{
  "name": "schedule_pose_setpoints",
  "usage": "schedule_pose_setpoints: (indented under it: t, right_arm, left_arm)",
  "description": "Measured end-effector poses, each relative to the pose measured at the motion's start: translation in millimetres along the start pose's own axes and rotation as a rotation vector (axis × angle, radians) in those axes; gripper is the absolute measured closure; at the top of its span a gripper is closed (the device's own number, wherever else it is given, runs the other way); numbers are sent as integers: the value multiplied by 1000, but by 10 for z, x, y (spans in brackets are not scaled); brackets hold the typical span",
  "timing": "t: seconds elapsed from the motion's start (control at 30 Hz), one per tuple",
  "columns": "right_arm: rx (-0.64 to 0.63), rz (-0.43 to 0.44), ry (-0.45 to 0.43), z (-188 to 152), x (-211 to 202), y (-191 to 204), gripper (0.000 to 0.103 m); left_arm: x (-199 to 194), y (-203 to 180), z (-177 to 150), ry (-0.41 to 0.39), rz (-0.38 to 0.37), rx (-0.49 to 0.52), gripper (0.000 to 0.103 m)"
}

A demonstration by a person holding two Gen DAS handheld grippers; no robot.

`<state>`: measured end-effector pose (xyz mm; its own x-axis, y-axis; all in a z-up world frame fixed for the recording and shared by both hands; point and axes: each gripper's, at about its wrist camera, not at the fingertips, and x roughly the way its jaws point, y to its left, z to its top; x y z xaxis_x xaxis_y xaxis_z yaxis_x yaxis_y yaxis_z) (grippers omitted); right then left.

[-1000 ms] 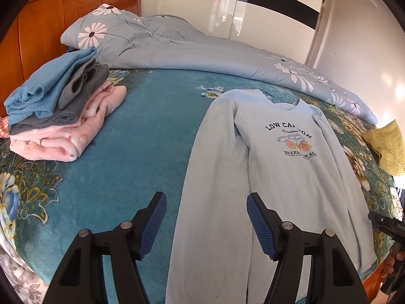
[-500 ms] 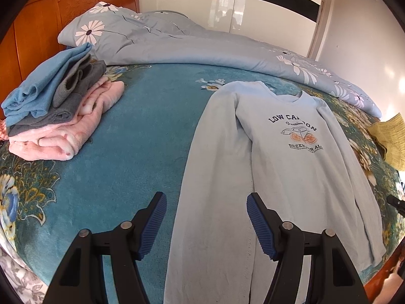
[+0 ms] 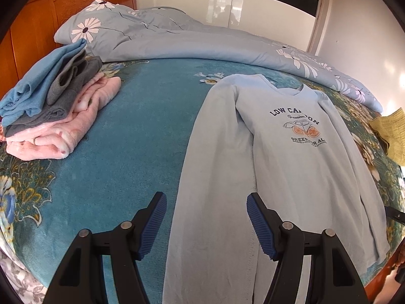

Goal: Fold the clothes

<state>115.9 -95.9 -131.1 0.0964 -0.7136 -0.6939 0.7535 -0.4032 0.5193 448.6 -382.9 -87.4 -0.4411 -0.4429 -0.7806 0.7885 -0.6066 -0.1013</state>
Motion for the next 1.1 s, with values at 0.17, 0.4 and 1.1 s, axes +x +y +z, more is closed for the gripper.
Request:
schedule_pose_setpoints:
  t: [0.17,0.4,1.1]
  right_arm:
    - [30,43,-7,-15,49,-11,52]
    - [51,140,18,-63,94,76,75]
    - [-21,-238,-154,598,-653,-143,102]
  left_arm:
    - [29,-30,9,6,-1,9,34]
    - [44,-123,23,11,-1,42,34]
    - [99,48,41,23,40,13,33]
